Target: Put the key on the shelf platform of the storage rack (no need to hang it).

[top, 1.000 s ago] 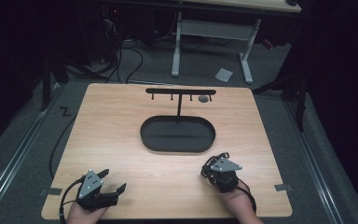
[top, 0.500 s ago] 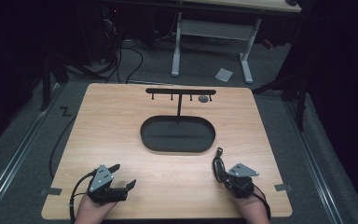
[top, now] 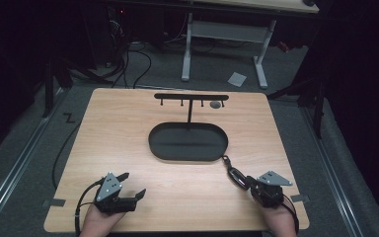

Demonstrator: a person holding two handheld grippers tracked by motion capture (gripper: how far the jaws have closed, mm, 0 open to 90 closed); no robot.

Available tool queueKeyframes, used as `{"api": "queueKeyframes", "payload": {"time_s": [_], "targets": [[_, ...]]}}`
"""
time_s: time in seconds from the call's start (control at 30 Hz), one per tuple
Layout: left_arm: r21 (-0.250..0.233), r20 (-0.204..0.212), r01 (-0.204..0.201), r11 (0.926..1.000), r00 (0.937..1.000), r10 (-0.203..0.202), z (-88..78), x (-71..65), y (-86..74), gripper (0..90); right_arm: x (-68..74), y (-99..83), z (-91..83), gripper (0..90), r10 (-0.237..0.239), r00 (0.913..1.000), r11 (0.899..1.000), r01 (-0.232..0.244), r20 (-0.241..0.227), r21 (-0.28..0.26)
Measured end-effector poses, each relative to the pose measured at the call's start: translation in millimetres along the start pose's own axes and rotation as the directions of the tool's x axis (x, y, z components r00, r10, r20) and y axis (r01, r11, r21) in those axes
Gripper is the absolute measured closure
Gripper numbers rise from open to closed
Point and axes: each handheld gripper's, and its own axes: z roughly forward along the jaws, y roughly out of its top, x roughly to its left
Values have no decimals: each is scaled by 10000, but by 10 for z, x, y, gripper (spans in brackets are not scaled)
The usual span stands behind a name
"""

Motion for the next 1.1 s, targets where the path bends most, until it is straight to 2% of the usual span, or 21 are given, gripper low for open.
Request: {"api": "queueKeyframes", "payload": {"time_s": [0.1, 0.27, 0.33, 0.37, 0.5, 0.53, 0.57, 0.63, 0.7, 0.73, 0.77, 0.87, 0.9, 0.93, 0.97, 1.0, 1.03, 1.07, 1.1], "targets": [[34, -70, 54, 10000, 10000, -54, -26, 13, -17, 170, -21, 10, -8, 807, 1, 10000, 10000, -1, 8, -16], [65, -150, 110, 9999, 9998, -109, -43, 31, -35, 170, -77, 21, -29, 728, 303, 9995, 9995, -303, -72, 57], [66, -133, 148, 9999, 9998, -147, -51, 39, -39, 170, -72, 31, -15, 657, 393, 9990, 9988, -387, -199, 314], [66, -133, 148, 9999, 9998, -147, -51, 39, -39, 170, -72, 31, -15, 657, 393, 9990, 9988, -387, -199, 314], [40, -36, 127, 9999, 9999, -127, -48, 36, -38, 171, -43, 61, 33, 553, 215, 9991, 9957, -181, -371, 905], [13, -7, 128, 9999, 9999, -128, -47, 34, -36, 170, -25, 87, 47, 512, 134, 9991, 9922, -82, -408, 1246], [-11, 2, 117, 9999, 9999, -117, -44, 33, -34, 170, -25, 87, 47, 512, 134, 9991, 9922, -82, -408, 1246], [17, 52, 99, 9999, 9999, -99, -43, 37, -34, 170, -8, 113, 52, 465, -65, 9992, 9868, 129, -407, 1612], [36, 67, 144, 9999, 9999, -144, -43, 41, -43, 170, 0, 149, 55, 389, -175, 9985, 9793, 275, -511, 2007], [12, 128, 210, 9998, 9997, -211, -44, 42, -49, 170, 12, 179, 77, 342, -377, 9971, 9667, 531, -657, 2503], [12, 128, 210, 9998, 9997, -211, -44, 42, -49, 170, 12, 179, 77, 342, -377, 9971, 9667, 531, -657, 2503], [10, 212, 164, 9999, 9996, -164, -47, 33, -40, 170, 41, 219, 105, 317, -717, 9950, 9443, 900, -688, 3165], [-19, 223, 168, 9999, 9996, -168, -43, 30, -37, 170, 70, 252, 114, 305, -871, 9936, 9300, 1070, -719, 3518], [-7, 245, 161, 9999, 9996, -161, -39, 29, -36, 170, 70, 252, 114, 305, -871, 9936, 9300, 1070, -719, 3518], [1, 270, 164, 9999, 9995, -164, -33, 27, -36, 170, 94, 283, 116, 305, -1101, 9913, 9190, 1290, -715, 3726], [18, 296, 144, 9999, 9995, -144, -26, 27, -35, 170, 94, 283, 116, 305, -1101, 9913, 9190, 1290, -715, 3726], [33, 307, 119, 9999, 9995, -120, -24, 28, -34, 170, 119, 319, 126, 301, -1352, 9880, 9059, 1540, -754, 3944], [27, 306, 126, 9999, 9995, -127, -22, 29, -34, 170, 119, 319, 126, 301, -1352, 9880, 9059, 1540, -754, 3944], [14, 324, 164, 9999, 9993, -165, -22, 30, -34, 170, 127, 332, 132, 299, -1412, 9870, 9008, 1601, -763, 4037]]}}
